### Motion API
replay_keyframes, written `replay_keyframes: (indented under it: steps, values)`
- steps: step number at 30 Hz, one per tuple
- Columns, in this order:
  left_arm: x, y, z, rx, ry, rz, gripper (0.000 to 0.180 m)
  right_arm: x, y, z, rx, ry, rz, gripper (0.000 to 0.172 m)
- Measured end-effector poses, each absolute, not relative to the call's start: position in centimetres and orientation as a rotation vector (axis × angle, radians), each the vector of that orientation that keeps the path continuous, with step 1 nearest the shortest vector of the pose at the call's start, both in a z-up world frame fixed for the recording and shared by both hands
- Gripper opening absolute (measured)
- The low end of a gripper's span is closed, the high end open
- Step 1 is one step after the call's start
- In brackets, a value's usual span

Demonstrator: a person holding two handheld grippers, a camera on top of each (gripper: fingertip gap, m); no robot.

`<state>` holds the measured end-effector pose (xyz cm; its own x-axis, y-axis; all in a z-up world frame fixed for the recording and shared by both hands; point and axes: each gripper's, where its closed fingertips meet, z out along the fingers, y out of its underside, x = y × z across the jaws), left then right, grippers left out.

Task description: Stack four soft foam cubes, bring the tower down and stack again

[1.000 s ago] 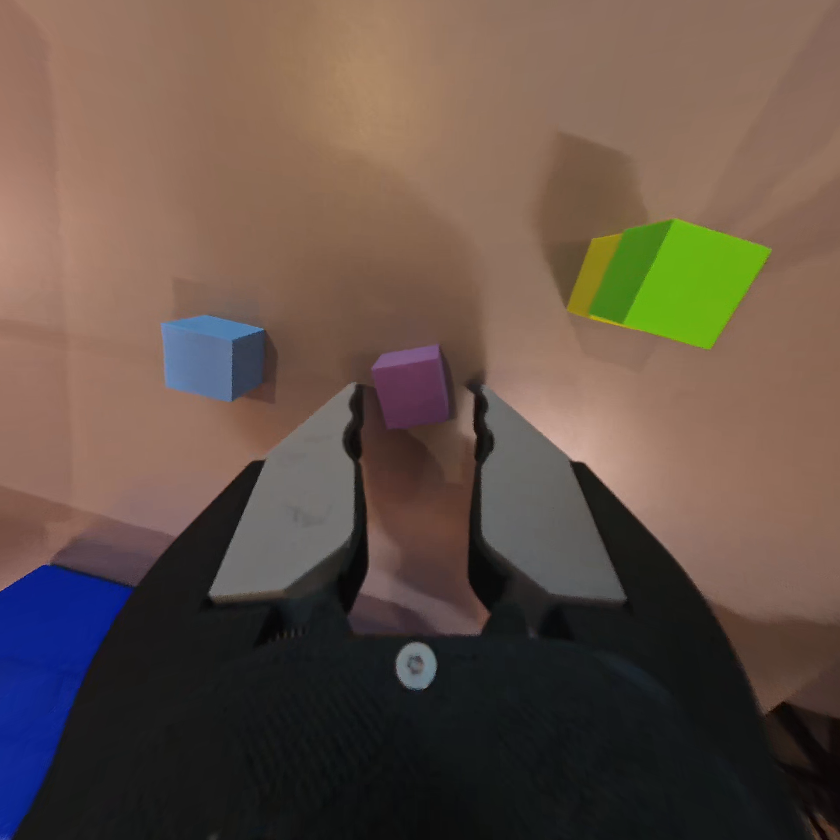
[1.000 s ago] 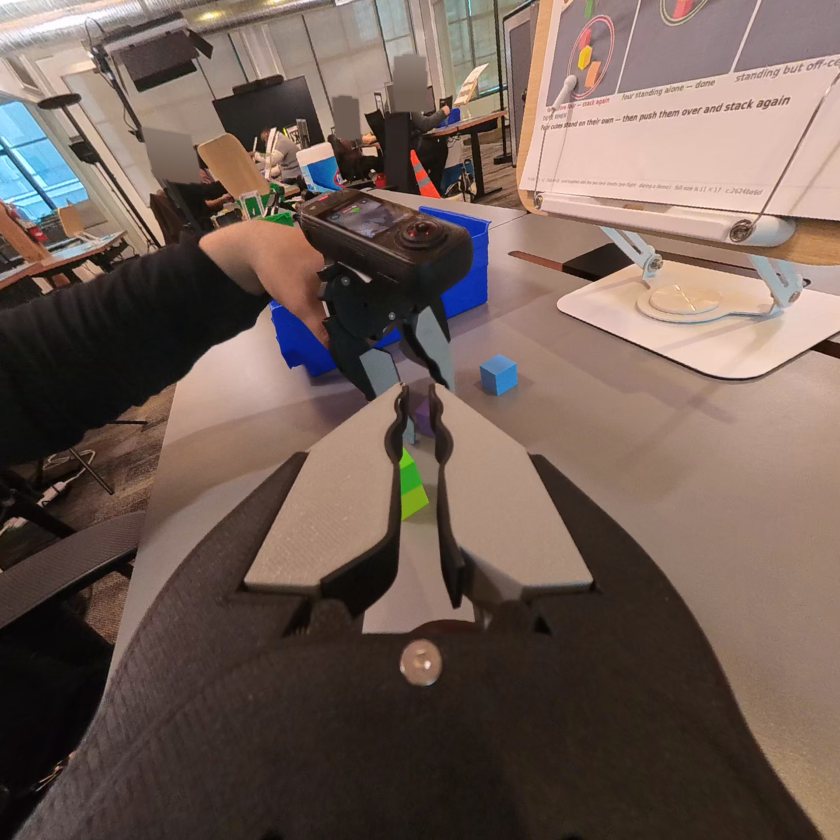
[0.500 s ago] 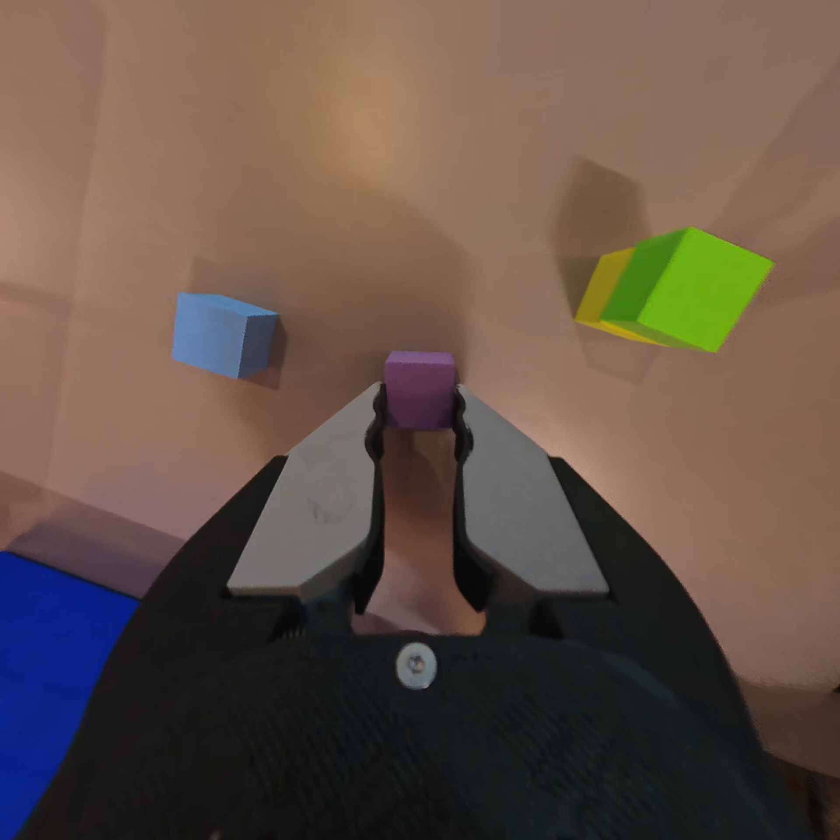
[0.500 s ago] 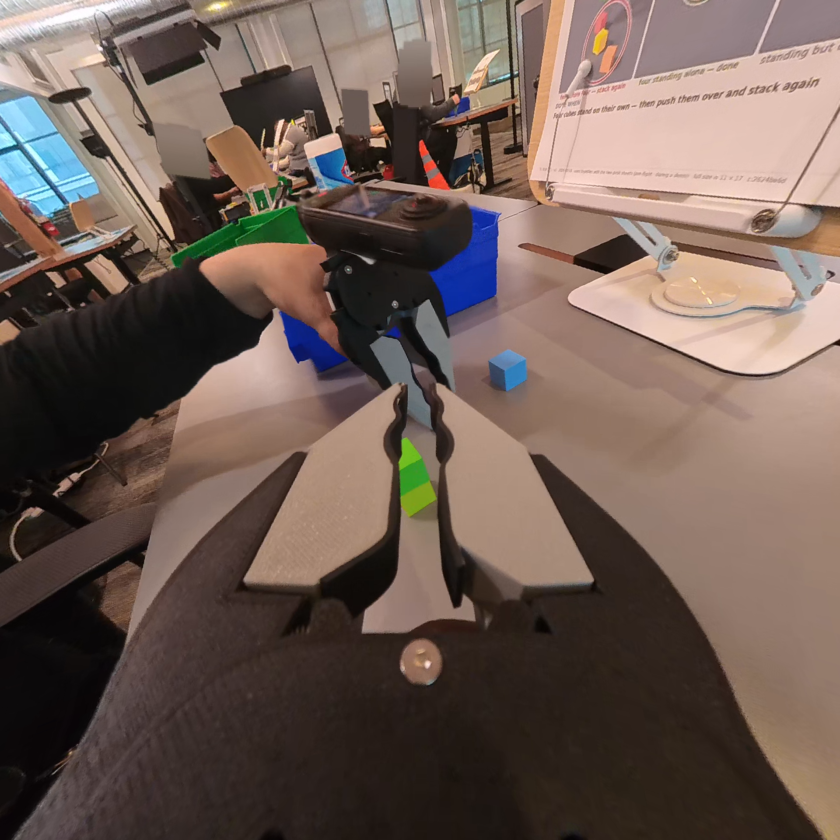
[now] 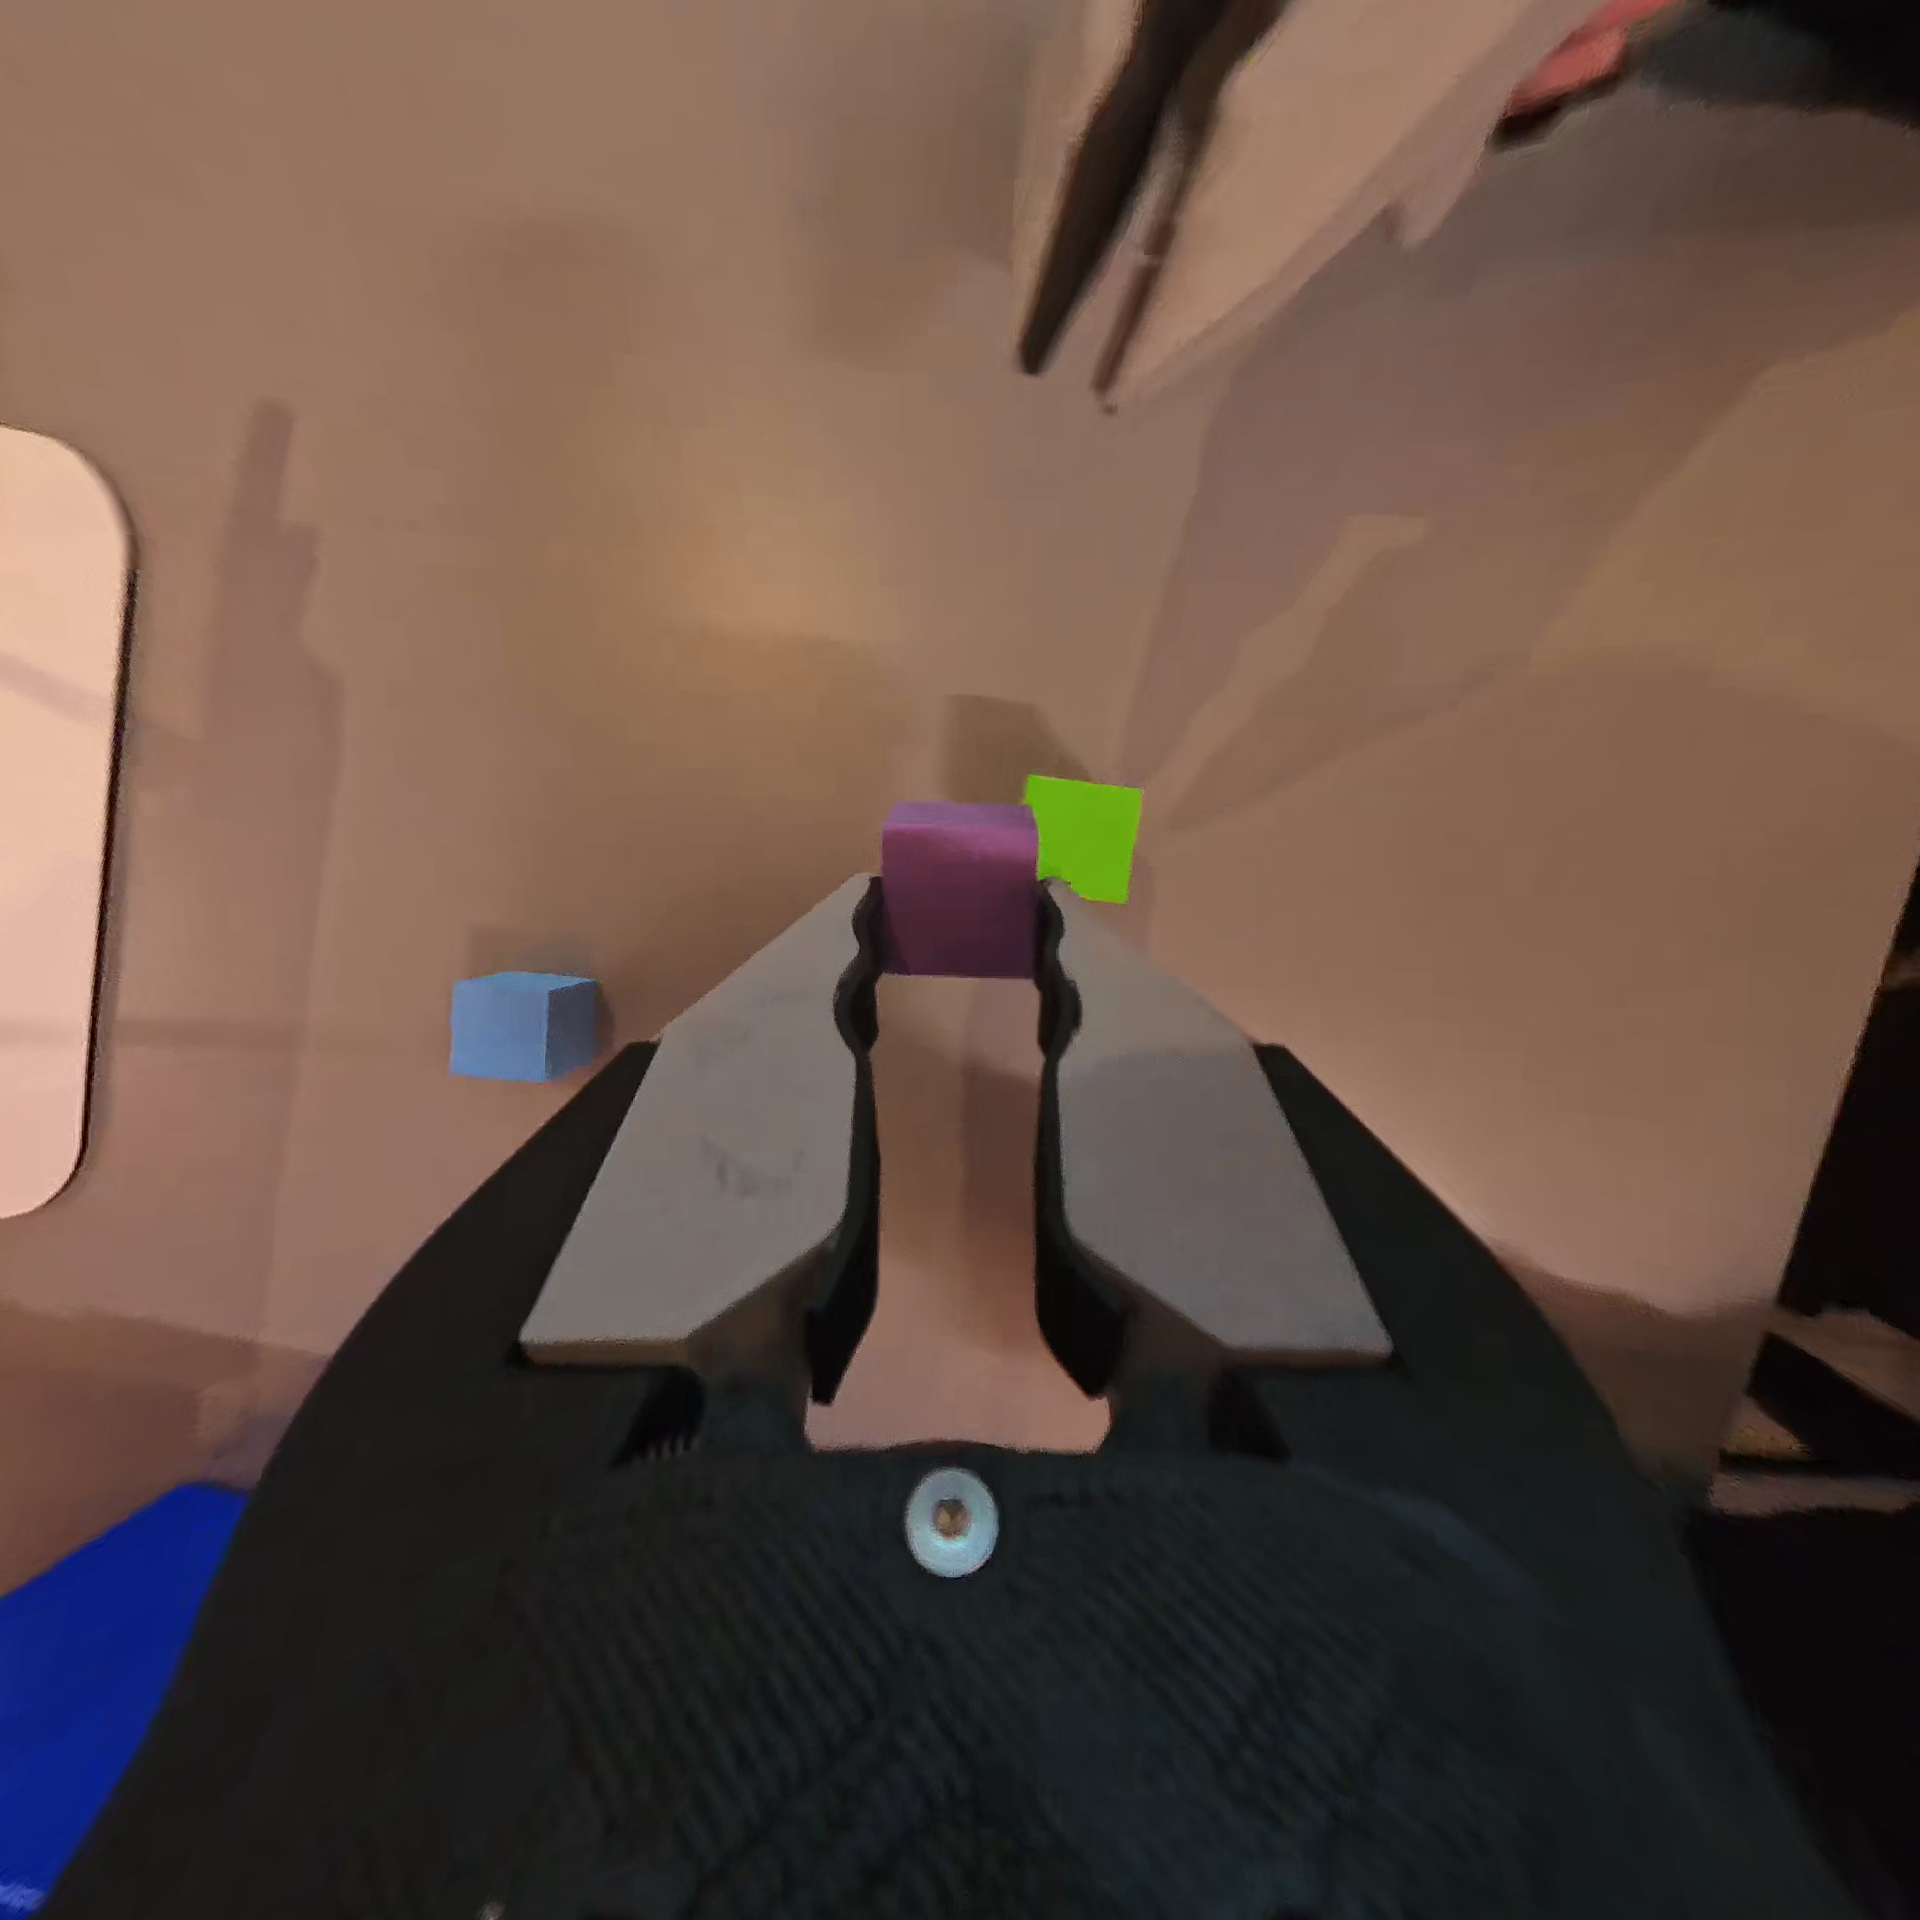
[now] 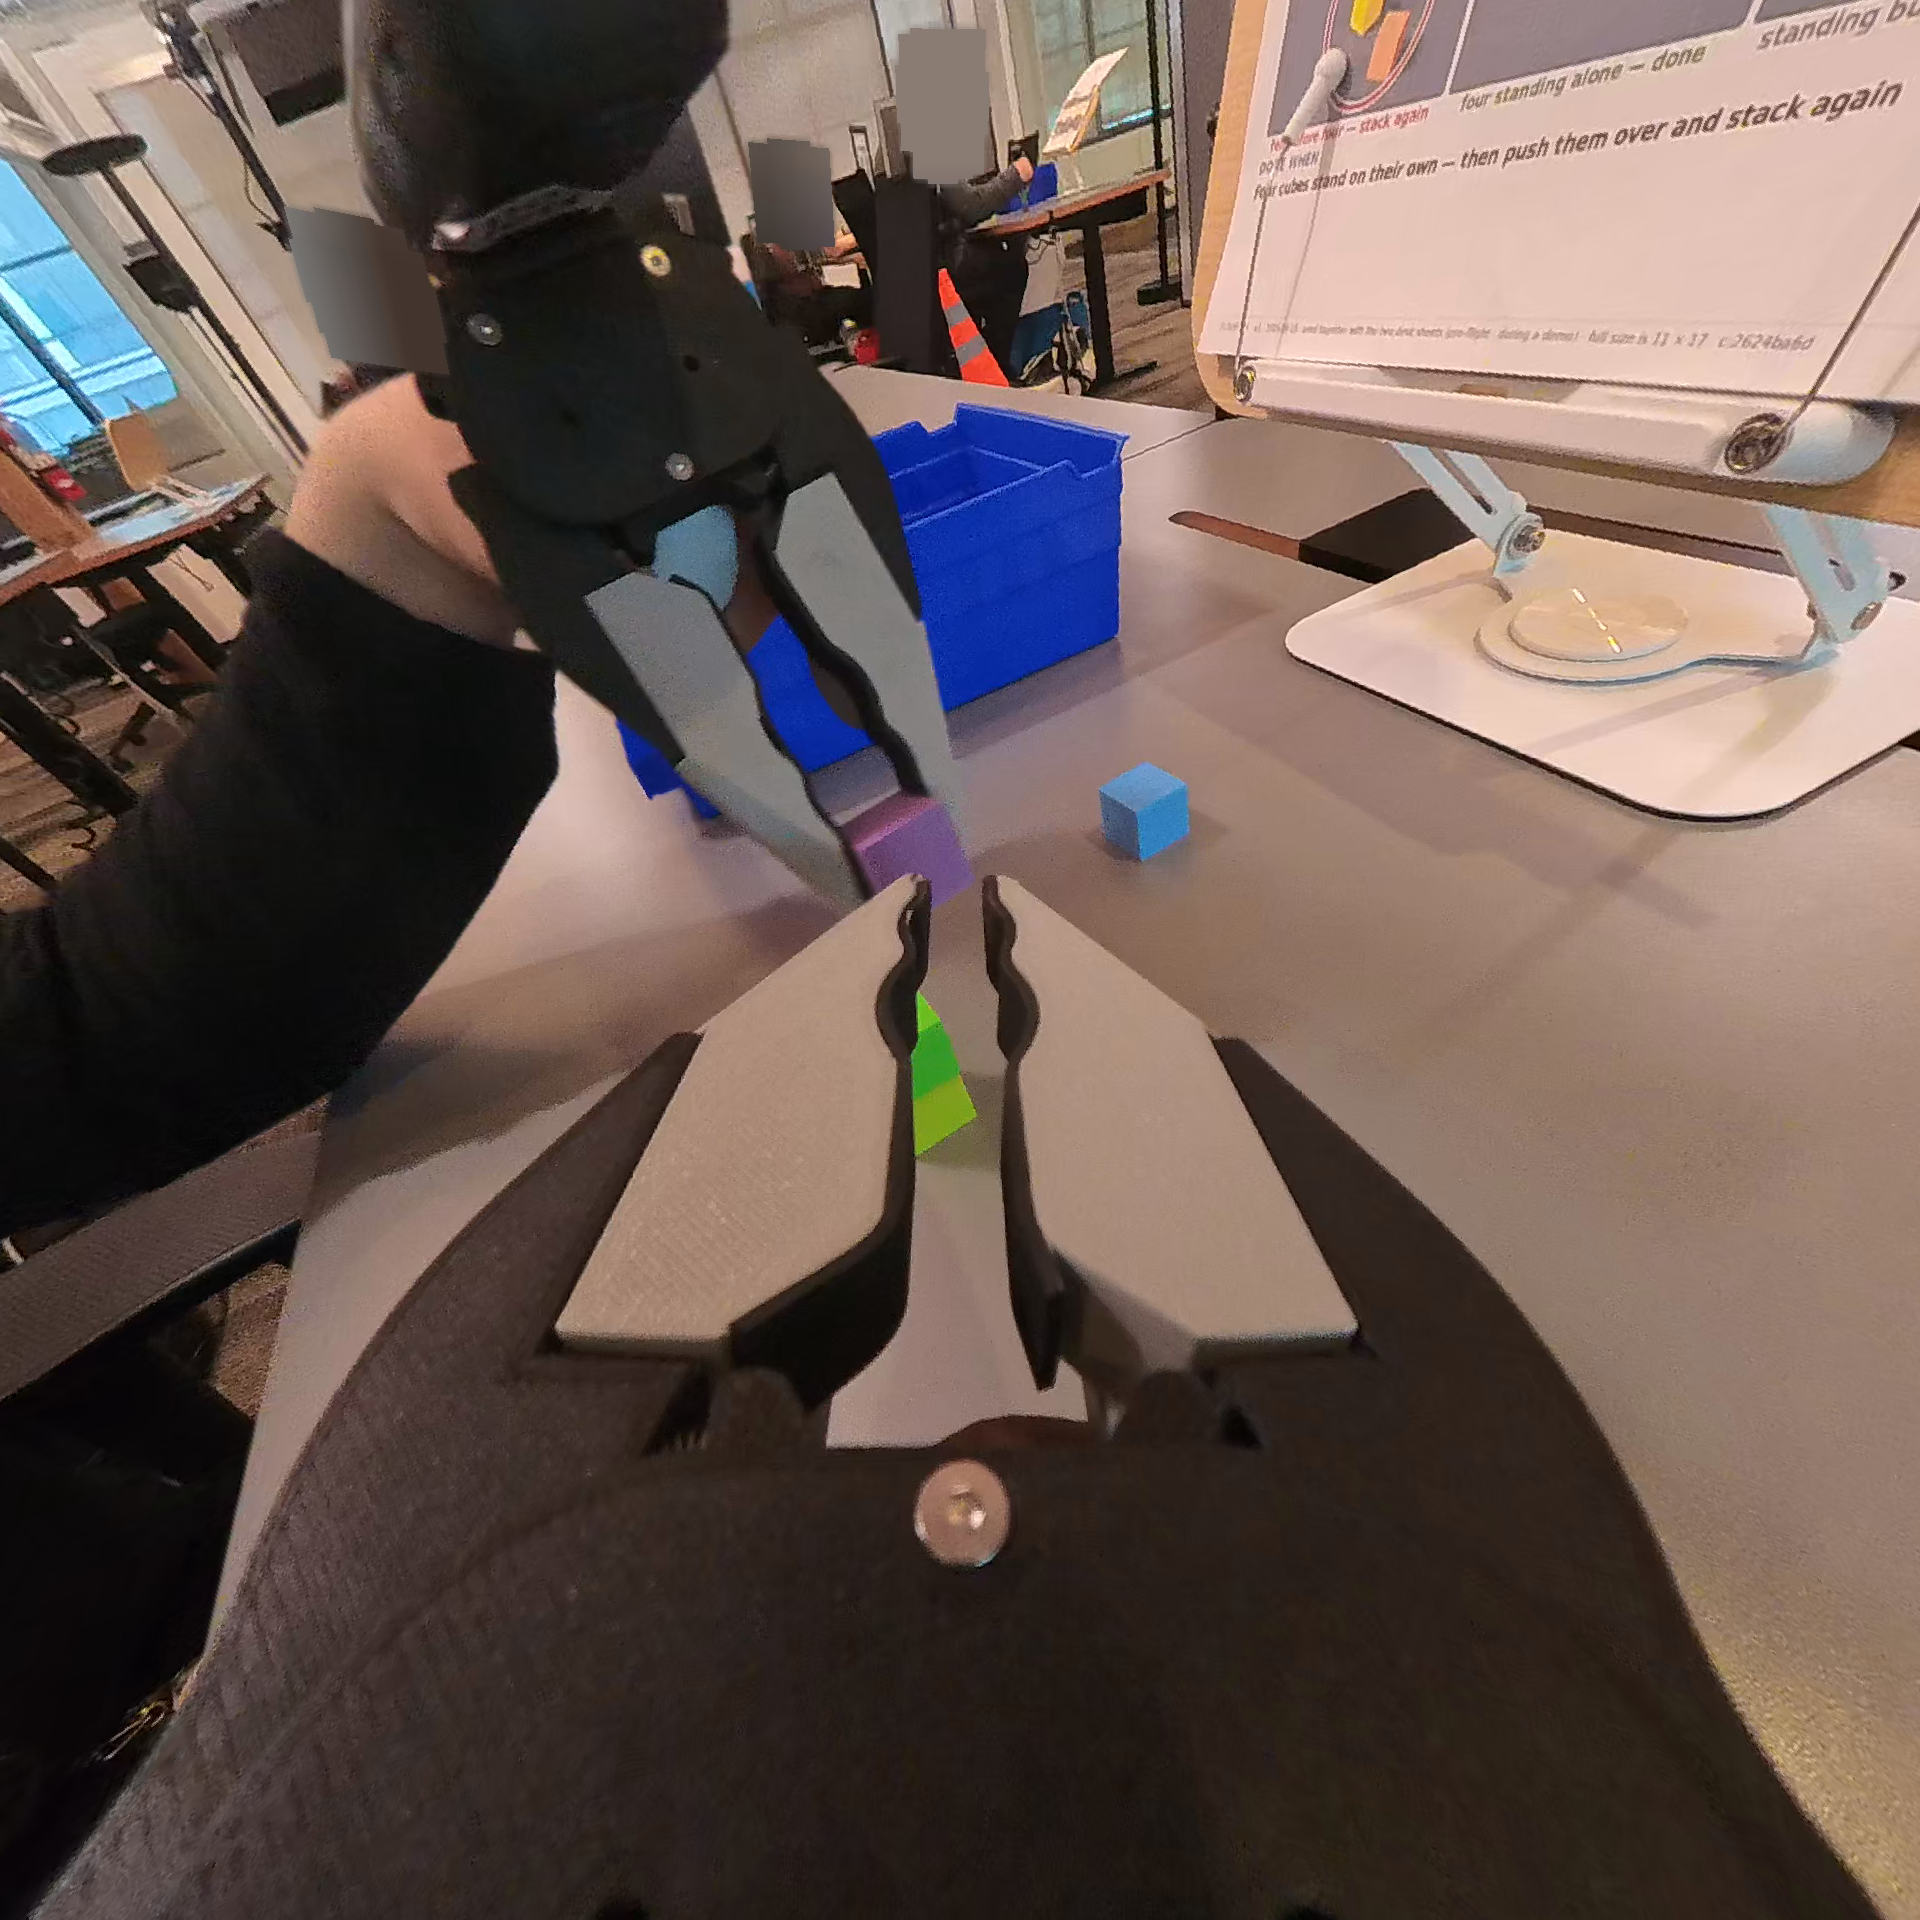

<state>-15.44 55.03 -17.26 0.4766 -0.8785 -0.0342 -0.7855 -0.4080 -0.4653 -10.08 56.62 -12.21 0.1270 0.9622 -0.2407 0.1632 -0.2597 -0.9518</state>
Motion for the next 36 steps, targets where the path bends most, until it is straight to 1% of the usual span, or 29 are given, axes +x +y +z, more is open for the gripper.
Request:
replay_keyframes:
  steps: [3,7,36]
  values:
    - [-15.3,54.6,-17.7,-2.328,1.476,-0.223,0.025,-10.1,56.7,-12.4,-1.588,-1.131,1.216,0.007]
    - [-14.6,54.3,-17.6,-2.286,1.523,-0.242,0.025,-10.0,56.9,-12.3,-1.583,-1.121,1.215,0.007]
    - [-13.8,53.5,-19.4,-2.368,1.565,-0.168,0.025,-9.8,56.9,-12.0,-1.577,-1.112,1.216,0.007]
